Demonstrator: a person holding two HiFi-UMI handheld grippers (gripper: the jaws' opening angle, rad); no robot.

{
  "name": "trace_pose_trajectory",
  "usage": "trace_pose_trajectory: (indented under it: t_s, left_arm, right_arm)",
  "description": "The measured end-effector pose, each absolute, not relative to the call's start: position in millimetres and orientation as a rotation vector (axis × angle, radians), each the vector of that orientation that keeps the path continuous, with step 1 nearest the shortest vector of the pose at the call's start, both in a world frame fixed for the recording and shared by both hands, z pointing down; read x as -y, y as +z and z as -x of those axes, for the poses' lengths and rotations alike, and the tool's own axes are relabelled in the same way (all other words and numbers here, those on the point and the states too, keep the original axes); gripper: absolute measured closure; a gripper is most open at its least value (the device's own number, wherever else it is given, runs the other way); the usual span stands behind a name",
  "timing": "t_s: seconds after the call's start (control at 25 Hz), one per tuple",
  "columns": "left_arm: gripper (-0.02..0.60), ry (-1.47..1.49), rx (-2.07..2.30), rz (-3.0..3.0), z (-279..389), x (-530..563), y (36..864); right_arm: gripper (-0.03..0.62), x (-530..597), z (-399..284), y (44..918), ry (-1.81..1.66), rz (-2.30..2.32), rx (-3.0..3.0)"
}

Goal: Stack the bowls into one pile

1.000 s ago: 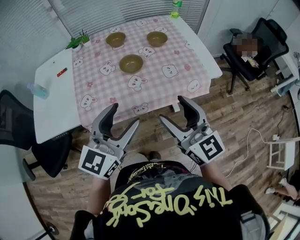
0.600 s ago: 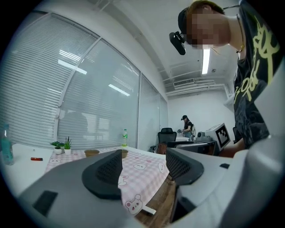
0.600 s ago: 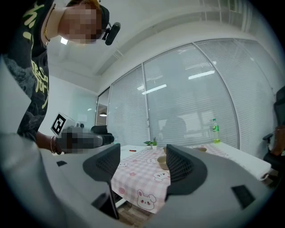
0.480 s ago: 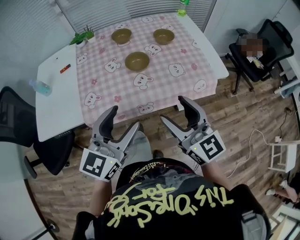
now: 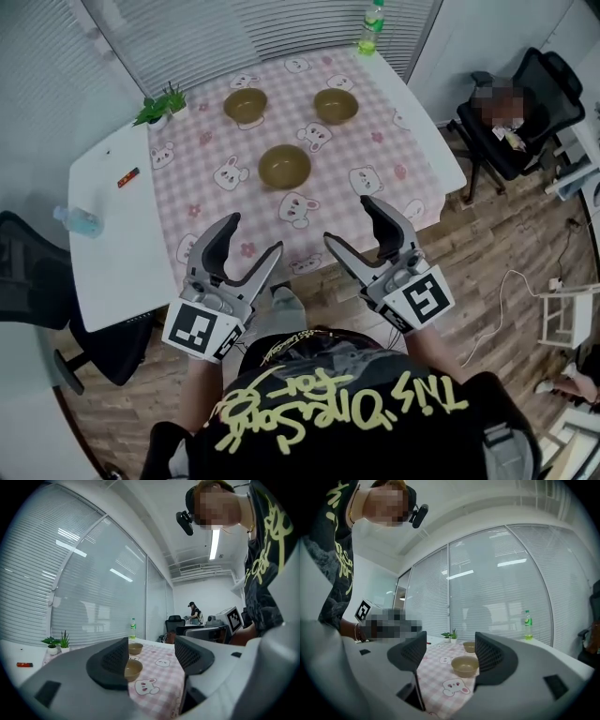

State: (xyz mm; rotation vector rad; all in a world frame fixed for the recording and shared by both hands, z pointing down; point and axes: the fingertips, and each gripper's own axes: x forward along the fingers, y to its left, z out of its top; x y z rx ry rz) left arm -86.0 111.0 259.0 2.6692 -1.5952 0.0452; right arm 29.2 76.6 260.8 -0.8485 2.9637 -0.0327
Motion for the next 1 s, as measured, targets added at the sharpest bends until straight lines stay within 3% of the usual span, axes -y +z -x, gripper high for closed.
trace_pose_trajectory:
  t_s: [0.32, 1.0]
  left_arm:
    - [0.284, 0.042, 1.554, -2.684, 128.2, -37.0, 260.4]
    - [0.287, 0.062, 1.398, -2.680, 168.6, 27.5, 281.1]
  right_arm:
    - [0.283, -8.5, 24.8, 251.1, -0.018, 0.843, -2.952]
    - [0.283, 57.2, 71.7, 266.0, -0.092, 0.960, -2.936]
